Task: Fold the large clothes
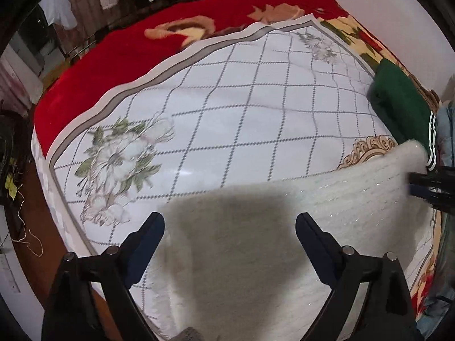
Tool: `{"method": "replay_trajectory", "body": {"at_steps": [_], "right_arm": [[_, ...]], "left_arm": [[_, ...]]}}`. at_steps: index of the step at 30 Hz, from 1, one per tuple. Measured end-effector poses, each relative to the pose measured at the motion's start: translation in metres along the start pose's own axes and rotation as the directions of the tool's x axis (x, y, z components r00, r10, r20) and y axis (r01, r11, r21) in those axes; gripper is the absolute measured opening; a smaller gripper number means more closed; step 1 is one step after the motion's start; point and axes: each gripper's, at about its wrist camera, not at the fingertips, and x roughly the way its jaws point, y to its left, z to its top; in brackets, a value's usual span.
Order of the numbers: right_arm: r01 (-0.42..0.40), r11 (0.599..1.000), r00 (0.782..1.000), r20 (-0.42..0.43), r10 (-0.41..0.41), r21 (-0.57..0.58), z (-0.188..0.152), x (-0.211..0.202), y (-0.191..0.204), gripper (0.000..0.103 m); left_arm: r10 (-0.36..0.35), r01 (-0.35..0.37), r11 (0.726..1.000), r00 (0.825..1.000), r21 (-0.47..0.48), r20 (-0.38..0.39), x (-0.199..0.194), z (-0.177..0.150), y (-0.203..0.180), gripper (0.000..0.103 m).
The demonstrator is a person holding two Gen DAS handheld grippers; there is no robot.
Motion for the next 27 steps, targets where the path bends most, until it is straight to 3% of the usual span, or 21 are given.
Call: {"method": "replay_trajectory", "body": {"at_steps": [1,3,6,8,10,12,15,17,20,22,23,24,27], "right_arm": [[0.063,0.998,0.997,-0.053,-0.063,-0.015,0.011,0.027,0.004,0.038],[0.109,0.994,0.988,-0.110,-0.112,-0.025,0.027,0.071,0.007,0.038],[0.142,0.988,0.974,-0.167,-0.150,-0.062,0.043,0.063,0.021,0.038],[0.080,0.995,0.984,-0.154,-0.089,-0.062,0.041,0.042,0.017,0.040],[0.000,0.999,0.995,-0.101,-0.004,-0.035,0.034,0.010,0.003,0.050],[0.001,1.000,1.000,0.030,-0.002,0.010,0.024,-0.036,-0.027,0.083],[0.102,0.992,0.979,0.169,-0.113,0.073,0.019,-0.072,-0.083,0.089],[0.109,0.983,0.984,0.127,-0.129,0.150,0.021,-0.065,-0.130,0.089],[0.051,0.987,0.999,-0.016,-0.049,0.155,0.028,-0.024,-0.171,0.089],[0.054,0.993,0.998,-0.049,-0.049,0.107,0.025,-0.009,-0.179,0.072],[0.073,0.993,0.996,-0.057,-0.068,0.092,0.020,-0.007,-0.179,0.050],[0.047,0.993,0.997,-0.060,-0.041,0.106,0.012,-0.010,-0.180,0.034],[0.040,0.982,0.997,-0.068,-0.027,0.187,-0.023,-0.018,-0.190,0.019]], "left_arm": [[0.004,-0.004,1.000,1.000,0.001,0.000,0.002,0.001,-0.003,0.094],[0.001,-0.001,1.000,1.000,0.002,-0.009,0.006,0.001,-0.008,0.094],[-0.014,0.014,1.000,1.000,0.000,-0.017,0.008,-0.001,-0.022,0.094],[-0.043,0.043,0.999,0.999,-0.001,-0.031,0.008,-0.001,-0.036,0.094],[-0.083,0.083,0.997,0.996,0.003,-0.046,0.009,-0.001,-0.053,0.094],[-0.111,0.113,0.993,0.993,0.030,-0.048,0.012,0.000,-0.075,0.094],[-0.108,0.116,0.987,0.992,0.110,-0.069,0.030,0.000,-0.113,0.094],[-0.097,0.110,0.982,0.991,0.151,-0.095,0.047,0.000,-0.133,0.094],[-0.082,0.103,0.976,0.990,0.194,-0.116,0.061,0.000,-0.150,0.094],[-0.071,0.094,0.971,0.992,0.221,-0.108,0.062,0.001,-0.153,0.094],[-0.069,0.093,0.967,0.992,0.236,-0.105,0.061,0.001,-0.153,0.094],[-0.063,0.088,0.964,0.993,0.252,-0.104,0.059,0.001,-0.154,0.094],[-0.052,0.082,0.951,0.993,0.299,-0.108,0.055,-0.003,-0.159,0.094]]}}
